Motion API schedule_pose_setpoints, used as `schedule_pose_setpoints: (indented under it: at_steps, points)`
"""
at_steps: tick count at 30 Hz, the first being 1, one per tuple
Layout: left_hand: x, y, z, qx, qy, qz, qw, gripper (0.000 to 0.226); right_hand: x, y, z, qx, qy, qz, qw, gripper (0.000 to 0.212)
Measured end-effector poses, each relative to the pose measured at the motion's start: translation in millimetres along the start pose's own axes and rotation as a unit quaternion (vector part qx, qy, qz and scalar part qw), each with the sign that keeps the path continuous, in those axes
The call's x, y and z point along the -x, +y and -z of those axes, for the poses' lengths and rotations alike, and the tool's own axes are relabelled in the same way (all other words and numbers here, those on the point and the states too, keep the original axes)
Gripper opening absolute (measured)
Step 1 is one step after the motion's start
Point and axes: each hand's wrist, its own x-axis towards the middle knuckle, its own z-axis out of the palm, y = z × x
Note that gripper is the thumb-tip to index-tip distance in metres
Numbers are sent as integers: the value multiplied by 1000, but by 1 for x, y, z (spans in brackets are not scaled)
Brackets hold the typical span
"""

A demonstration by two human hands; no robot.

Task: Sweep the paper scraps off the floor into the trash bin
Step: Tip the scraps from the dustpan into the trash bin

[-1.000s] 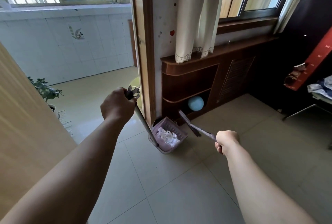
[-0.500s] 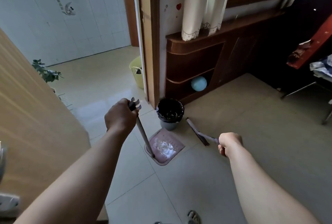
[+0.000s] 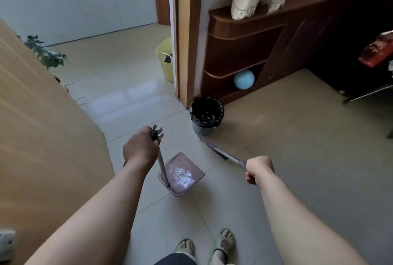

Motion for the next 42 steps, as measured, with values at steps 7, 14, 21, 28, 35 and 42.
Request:
schedule_pose_setpoints:
  at_steps: [7, 14, 21, 28, 35, 42]
  points:
    - [-11, -17, -34, -16, -32, 37, 999, 15, -18, -3, -23, 88, -8, 28, 996, 19]
    - [-18, -21, -58, -30, -59, 65, 996, 17, -32, -2, -28, 260, -9, 63, 963, 28]
    - [-27, -14, -68, -32, -64, 54, 996, 19, -17, -44, 6, 368, -101, 54, 923, 24]
    - [-23, -4, -69, -29, -72, 50, 996, 17, 21, -76, 44, 404, -125, 102, 900, 22]
    - [-18, 9, -50, -24, -48, 39, 998, 19, 22, -95, 66, 412, -116, 104, 898, 8]
    - [-15, 34, -17, -26, 9, 15, 999, 15, 3, -85, 84, 301, -152, 50, 940, 16]
